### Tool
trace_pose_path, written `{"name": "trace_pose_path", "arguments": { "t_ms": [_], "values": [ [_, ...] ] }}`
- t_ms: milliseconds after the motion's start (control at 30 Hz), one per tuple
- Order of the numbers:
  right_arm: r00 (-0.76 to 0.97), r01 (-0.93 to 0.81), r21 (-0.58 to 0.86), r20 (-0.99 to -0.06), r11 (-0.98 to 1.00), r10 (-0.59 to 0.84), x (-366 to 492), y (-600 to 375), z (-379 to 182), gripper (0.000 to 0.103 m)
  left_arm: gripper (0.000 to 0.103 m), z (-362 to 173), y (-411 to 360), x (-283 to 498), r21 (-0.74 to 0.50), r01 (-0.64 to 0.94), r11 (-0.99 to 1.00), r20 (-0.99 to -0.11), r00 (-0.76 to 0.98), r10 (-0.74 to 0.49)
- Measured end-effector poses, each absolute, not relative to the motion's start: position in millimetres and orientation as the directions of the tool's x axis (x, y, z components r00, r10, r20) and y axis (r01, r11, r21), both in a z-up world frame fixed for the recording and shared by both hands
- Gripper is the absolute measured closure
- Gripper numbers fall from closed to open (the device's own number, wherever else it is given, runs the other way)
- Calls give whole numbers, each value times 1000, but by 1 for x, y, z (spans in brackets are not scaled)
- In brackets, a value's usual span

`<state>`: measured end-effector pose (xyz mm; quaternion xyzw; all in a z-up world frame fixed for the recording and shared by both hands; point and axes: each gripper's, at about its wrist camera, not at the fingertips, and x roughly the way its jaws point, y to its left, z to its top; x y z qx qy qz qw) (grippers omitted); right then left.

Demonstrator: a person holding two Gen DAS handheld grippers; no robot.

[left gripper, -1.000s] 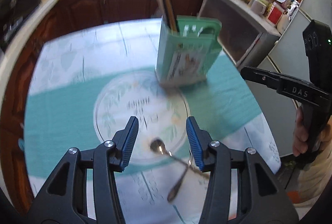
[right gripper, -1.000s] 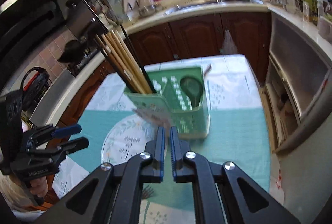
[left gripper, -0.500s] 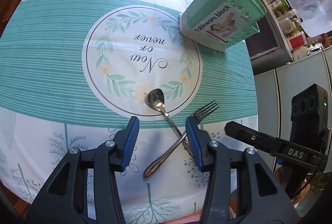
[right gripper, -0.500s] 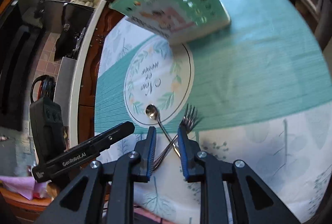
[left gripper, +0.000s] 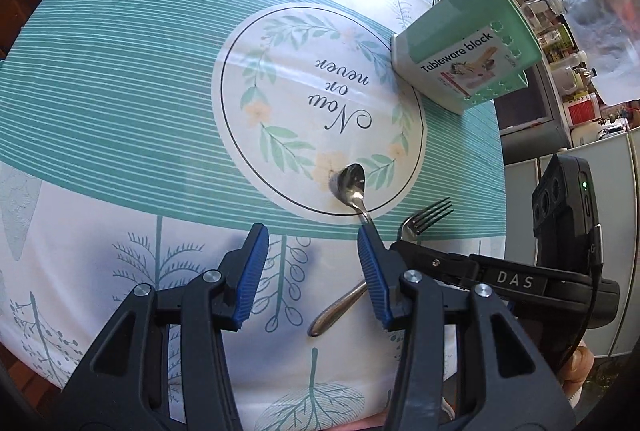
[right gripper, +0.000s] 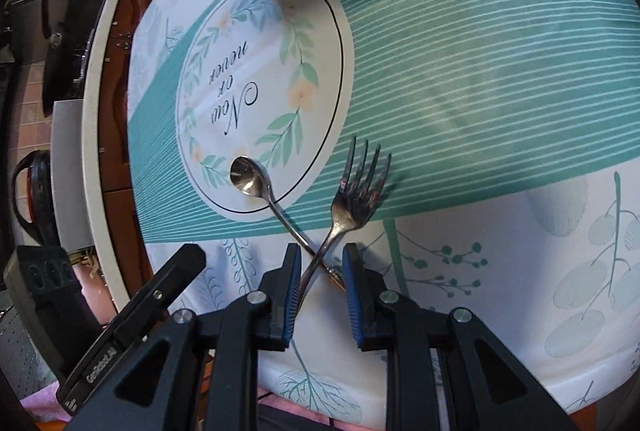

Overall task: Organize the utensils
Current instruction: 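Grasp the fork with the right tool while the left tool grasps the silver spoon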

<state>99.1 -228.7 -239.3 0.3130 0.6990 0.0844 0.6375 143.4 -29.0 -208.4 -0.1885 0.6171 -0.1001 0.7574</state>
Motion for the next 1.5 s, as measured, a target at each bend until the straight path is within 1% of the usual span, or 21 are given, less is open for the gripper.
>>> {"name": "trace_pose_path", "arguments": {
  "t_ms": [167, 267, 400, 600, 667, 767, 967, 1033, 1133, 1233, 1300, 1367, 1500],
  "values": [
    [-1, 269, 435, -892, 859, 452, 107, -211, -231, 82, 60, -206, -27, 146, -413, -77, 907, -894, 226, -388],
    [9, 212, 367, -928, 906, 373, 113, -202, -226, 91, 60, -204, -27, 145, -411, -69, 909, -894, 226, -387],
    [44, 112, 271, -962, 956, 268, 117, -188, -221, 97, 60, -202, -31, 145, -408, -62, 911, -895, 223, -386],
    [79, -54, 140, -986, 989, 144, 119, -170, -217, 97, 62, -201, -41, 144, -384, -54, 922, -909, 201, -366],
    [92, -90, 125, -987, 988, 133, 117, -169, -217, 97, 62, -202, -45, 145, -385, -56, 921, -911, 183, -369],
    [83, -59, 174, -980, 983, 179, 116, -183, -217, 98, 62, -203, -54, 147, -382, -57, 923, -917, 152, -370],
    [71, 138, 401, -916, 906, 395, 110, -246, -226, 99, 62, -211, -85, 154, -397, -66, 915, -917, 61, -393],
    [101, 191, 447, -895, 874, 435, 106, -267, -226, 99, 62, -217, -96, 156, -394, -91, 915, -919, 20, -394],
    [140, 234, 475, -880, 848, 455, 98, -291, -223, 99, 62, -227, -110, 161, -404, -146, 903, -911, -21, -411],
    [182, 270, 507, -862, 819, 474, 88, -306, -222, 99, 67, -233, -119, 164, -387, -207, 898, -916, -28, -401],
    [201, 282, 515, -857, 809, 475, 86, -313, -224, 99, 76, -236, -123, 165, -367, -238, 899, -923, -25, -384],
    [217, 294, 519, -854, 802, 473, 84, -320, -222, 99, 80, -239, -127, 167, -334, -267, 904, -935, -27, -353],
    [234, 297, 528, -848, 795, 476, 83, -331, -219, 99, 84, -245, -134, 174, -270, -313, 910, -954, -40, -297]
  ]
}}
